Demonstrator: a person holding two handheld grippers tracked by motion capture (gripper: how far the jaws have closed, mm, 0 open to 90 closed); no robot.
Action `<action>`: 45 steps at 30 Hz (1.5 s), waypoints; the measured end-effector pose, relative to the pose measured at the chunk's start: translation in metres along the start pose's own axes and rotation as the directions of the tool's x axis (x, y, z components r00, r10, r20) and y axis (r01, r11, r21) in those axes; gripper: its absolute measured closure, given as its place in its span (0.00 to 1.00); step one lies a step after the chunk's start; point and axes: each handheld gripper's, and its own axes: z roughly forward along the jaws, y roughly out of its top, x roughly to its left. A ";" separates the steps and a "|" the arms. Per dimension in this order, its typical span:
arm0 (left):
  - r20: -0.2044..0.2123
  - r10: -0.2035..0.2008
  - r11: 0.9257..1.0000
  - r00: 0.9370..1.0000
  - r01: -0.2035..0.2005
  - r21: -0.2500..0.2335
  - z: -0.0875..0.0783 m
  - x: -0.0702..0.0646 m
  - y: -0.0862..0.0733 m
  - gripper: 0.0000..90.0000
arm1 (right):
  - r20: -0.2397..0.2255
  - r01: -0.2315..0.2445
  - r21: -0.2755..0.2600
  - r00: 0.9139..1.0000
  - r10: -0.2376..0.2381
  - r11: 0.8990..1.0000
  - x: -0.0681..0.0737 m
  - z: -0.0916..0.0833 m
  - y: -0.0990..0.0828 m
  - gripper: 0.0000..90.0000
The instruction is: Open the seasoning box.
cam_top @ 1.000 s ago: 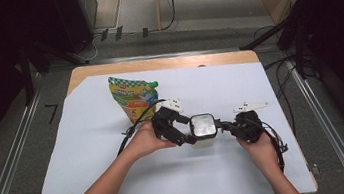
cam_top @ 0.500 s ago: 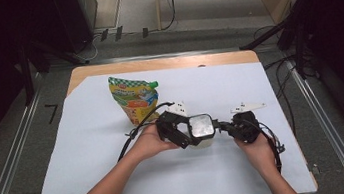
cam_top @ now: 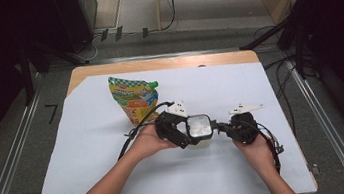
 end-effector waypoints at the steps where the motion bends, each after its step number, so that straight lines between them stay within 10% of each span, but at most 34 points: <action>1: -0.001 0.002 1.000 1.000 -0.002 -0.001 0.000 0.000 0.000 0.15 | 0.000 0.000 0.001 1.000 0.000 1.000 0.000 0.000 0.000 1.00; 26: 0.007 0.011 0.999 1.000 -0.011 -0.049 -0.009 -0.005 0.010 0.17 | 0.002 0.004 -0.005 1.000 -0.004 1.000 0.002 0.000 0.001 1.00; 31: 0.009 -0.028 0.996 1.000 0.029 -0.088 -0.018 0.001 0.012 0.41 | -0.015 0.007 -0.005 1.000 -0.007 1.000 0.004 -0.001 0.001 1.00; 45: -0.056 -0.059 0.998 0.997 0.059 0.008 0.001 -0.013 -0.001 0.13 | -0.005 0.016 -0.002 1.000 -0.016 1.000 0.006 0.001 0.001 1.00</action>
